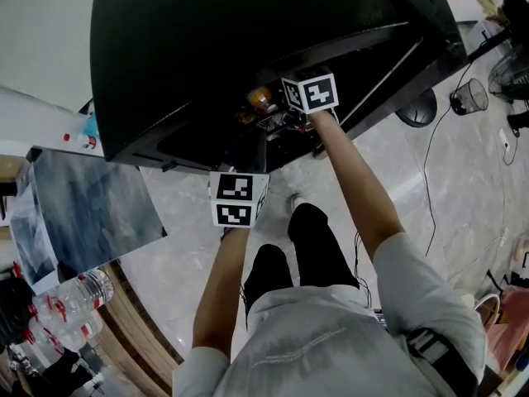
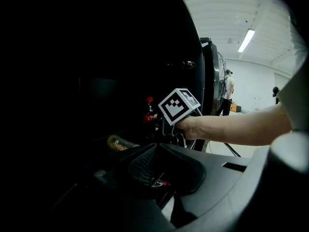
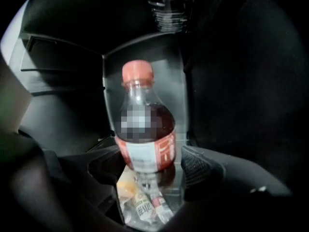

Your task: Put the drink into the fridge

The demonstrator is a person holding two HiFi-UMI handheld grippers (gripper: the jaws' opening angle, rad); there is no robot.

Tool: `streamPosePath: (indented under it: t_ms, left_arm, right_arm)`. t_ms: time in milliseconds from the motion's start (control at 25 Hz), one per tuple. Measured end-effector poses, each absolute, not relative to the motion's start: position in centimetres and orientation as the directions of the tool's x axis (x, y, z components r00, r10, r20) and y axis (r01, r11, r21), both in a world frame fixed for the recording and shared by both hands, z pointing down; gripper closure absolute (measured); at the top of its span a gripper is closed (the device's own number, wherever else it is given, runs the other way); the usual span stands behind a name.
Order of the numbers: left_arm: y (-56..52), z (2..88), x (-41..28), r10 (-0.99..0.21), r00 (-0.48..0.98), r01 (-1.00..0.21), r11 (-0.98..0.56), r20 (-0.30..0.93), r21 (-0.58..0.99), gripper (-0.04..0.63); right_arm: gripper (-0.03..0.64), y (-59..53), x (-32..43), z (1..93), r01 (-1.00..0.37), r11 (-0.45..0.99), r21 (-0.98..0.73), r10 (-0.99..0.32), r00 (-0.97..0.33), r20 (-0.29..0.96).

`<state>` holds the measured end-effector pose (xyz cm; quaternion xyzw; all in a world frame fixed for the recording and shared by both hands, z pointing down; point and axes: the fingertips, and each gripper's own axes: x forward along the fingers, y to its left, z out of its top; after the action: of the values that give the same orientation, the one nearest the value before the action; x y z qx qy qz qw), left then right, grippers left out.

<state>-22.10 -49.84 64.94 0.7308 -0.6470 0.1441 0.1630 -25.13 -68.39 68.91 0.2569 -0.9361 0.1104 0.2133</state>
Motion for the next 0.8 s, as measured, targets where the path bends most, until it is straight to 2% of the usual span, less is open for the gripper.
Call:
streamPosePath:
  t_ms: [120,360,600,800]
  left_arm:
    - [-48.6,63.6,-21.3,-0.893,0.140,-0.990,-0.119,0.427,0.076,0.578]
    - [-45.6,58.9,-20.8,-0.894,0.155,-0.987,-0.126,0.420,0.096,0.578]
    - [-41.1,54.2,-20.0,-0.892,0.162,-0.987,-0.138,0.422,0.087,0.578]
    - [-37.8,50.0,-20.5,-0.899,0.159,-0.987,-0.150,0.408,0.055,0.578]
  right_arm:
    - [0.271,-67.7,-23.4,68.2,-0.555,0.826,-0.099,-0.446,-0.751,0.487]
    - [0.332,-64.4,-20.2,64.3,-0.585,0.803,-0.118,-0.460,-0.732,0.502]
    - [0.464,-58.9,-16.0,60.6,-0.594,0.799,-0.094,-0.469,-0.713,0.521]
    - [0.584,-54.3,-12.7,56.2,-0.605,0.796,0.017,-0.523,-0.673,0.523]
